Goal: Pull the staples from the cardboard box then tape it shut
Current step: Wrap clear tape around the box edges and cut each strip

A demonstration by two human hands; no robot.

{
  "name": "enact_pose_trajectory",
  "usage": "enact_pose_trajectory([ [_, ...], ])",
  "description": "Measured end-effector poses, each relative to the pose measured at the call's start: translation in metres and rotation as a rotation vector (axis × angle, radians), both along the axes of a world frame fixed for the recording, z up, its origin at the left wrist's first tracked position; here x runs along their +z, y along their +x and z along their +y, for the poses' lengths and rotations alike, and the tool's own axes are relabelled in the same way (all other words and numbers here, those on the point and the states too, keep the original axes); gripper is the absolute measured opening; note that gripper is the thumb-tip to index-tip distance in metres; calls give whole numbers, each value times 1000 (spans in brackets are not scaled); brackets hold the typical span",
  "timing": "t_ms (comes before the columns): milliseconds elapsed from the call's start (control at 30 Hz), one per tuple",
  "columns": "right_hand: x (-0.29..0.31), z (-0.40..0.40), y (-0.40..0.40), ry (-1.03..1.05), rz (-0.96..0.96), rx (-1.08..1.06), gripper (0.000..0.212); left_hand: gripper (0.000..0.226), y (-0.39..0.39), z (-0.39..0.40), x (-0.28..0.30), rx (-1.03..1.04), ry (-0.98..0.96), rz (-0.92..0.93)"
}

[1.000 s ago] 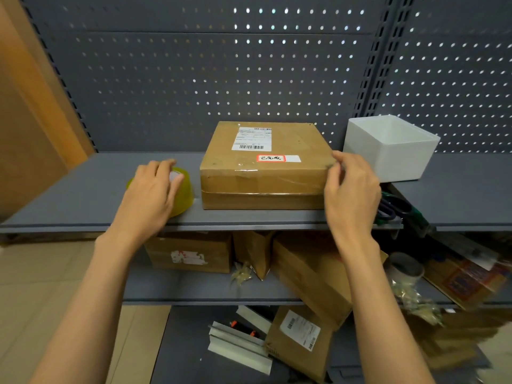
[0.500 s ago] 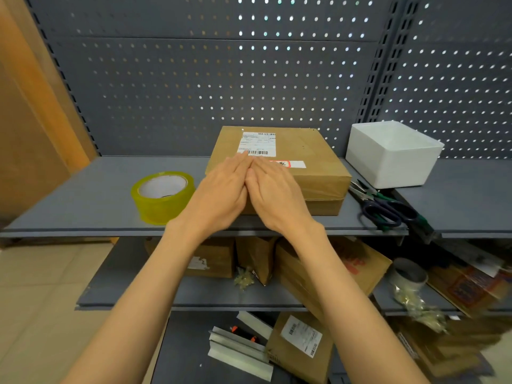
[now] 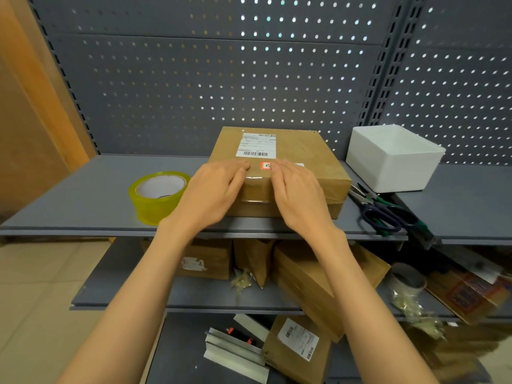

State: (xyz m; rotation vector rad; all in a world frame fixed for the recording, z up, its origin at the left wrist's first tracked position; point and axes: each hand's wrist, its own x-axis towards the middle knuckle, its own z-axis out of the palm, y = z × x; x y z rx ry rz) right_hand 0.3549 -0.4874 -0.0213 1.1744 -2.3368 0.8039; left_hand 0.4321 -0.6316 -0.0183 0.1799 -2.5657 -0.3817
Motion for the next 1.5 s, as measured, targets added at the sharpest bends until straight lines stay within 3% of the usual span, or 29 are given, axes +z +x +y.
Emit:
enact_pose_trajectory([
  [167, 7, -17, 0, -113, -47, 84, 32, 46, -6, -12, 4, -133, 58, 7],
  [367, -26, -30, -12, 16, 270, -104, 40, 50, -10, -24, -9, -220, -69, 26],
  [567, -31, -23, -21, 84, 377, -30, 45, 52, -11, -31, -13, -253, -147, -2],
  [833, -26, -13, -23, 97, 300, 96, 50, 58, -7, -31, -9, -264, -156, -40],
  [933, -20, -8, -22, 73, 146, 160, 49, 60, -7, -33, -8, -244, -122, -86],
  [1033, -17, -16, -15, -85, 29, 119, 39, 61, -8, -32, -7, -242, 2, -57],
  [1167, -26, -27, -7, -209, 63, 23, 30, 61, -10, -32, -18, -228, 38, 34],
  [1500, -32, -31, -6, -364, 61, 45, 23, 47, -9, -27, -22, -185, 68, 150],
])
